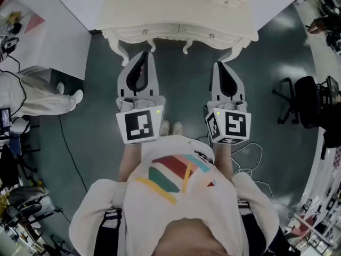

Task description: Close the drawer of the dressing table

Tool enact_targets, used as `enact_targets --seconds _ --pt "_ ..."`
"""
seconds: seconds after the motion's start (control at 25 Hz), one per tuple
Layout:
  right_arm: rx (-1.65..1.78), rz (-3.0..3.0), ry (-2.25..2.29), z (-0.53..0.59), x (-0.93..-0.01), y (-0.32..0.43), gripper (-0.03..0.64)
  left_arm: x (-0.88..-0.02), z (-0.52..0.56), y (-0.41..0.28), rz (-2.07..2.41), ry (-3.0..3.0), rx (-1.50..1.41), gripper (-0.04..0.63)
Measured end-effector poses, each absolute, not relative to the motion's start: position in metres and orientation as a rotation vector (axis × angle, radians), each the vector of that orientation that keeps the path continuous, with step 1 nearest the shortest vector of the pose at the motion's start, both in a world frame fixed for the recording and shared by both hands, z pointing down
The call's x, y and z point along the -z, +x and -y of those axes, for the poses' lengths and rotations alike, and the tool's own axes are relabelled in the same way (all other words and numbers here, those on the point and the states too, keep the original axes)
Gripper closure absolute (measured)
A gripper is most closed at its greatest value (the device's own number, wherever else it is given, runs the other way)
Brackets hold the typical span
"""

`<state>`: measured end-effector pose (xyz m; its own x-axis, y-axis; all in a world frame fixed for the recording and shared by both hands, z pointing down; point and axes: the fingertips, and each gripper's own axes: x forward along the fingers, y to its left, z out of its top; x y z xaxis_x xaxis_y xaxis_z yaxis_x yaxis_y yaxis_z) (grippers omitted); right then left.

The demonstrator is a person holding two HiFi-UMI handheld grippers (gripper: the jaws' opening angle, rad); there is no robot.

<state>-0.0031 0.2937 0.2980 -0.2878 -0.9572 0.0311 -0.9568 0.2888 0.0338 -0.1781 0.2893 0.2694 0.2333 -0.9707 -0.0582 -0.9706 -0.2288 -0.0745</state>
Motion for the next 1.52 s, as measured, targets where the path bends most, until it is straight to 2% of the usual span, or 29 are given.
enact_targets --seconds 0.72,1.52 --pt "0.027 2.528 1.847 -0.310 -0.294 0.007 0.617 -0.271 -0.303 -0.170 -1.892 -2.377 0.020 0.588" --pt "0.012 2.566 1.875 -0.306 -0.302 0.072 0.617 -0.270 -0.295 -0.107 -1.859 -2.355 -0.032 0.588"
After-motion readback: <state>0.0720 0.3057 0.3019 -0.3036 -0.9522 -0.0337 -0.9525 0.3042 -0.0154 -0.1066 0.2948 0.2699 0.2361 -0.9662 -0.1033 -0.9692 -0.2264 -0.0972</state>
